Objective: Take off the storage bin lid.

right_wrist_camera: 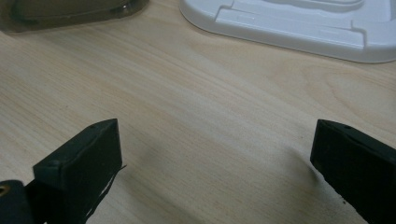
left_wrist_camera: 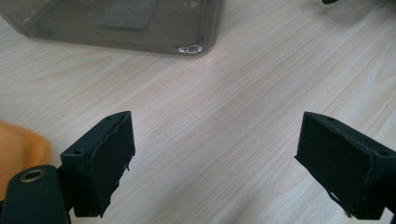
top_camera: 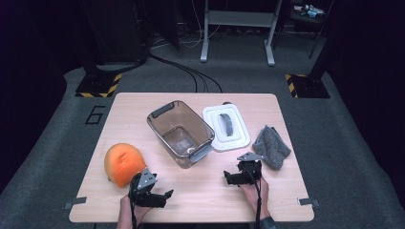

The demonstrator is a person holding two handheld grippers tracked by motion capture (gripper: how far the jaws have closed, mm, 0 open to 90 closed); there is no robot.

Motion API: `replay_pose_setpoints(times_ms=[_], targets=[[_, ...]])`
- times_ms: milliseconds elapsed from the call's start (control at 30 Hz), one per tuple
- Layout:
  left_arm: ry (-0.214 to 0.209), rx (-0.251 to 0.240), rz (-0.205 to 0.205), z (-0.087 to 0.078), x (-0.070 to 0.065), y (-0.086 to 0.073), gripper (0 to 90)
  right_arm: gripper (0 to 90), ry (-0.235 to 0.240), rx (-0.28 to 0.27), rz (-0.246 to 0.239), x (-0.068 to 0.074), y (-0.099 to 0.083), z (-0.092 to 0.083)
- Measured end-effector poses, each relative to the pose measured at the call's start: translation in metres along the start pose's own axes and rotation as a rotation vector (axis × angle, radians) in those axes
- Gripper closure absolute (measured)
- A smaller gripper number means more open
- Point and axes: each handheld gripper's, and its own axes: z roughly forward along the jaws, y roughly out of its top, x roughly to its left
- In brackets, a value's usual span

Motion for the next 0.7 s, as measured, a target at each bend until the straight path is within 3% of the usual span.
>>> replay_pose_setpoints(times_ms=[233,433,700], targets=[[0.021,-0.03,-0.016,-0.022,0.013,0.009,11.1,0.8,-0.018,0.025,-0.024,-0.001,0.0,0.002],[0.046,-0.057,-0.043,-0.043,0.032,0.016,11.1,0.0,-0.026,0.038,-0.01,0.001,0.0,0.003],[0.135,-0.081,-0.076,-0.074,0.064,0.029,11.1,0.0,-0.028,0.038,-0.027,0.0,-0.001,0.003]])
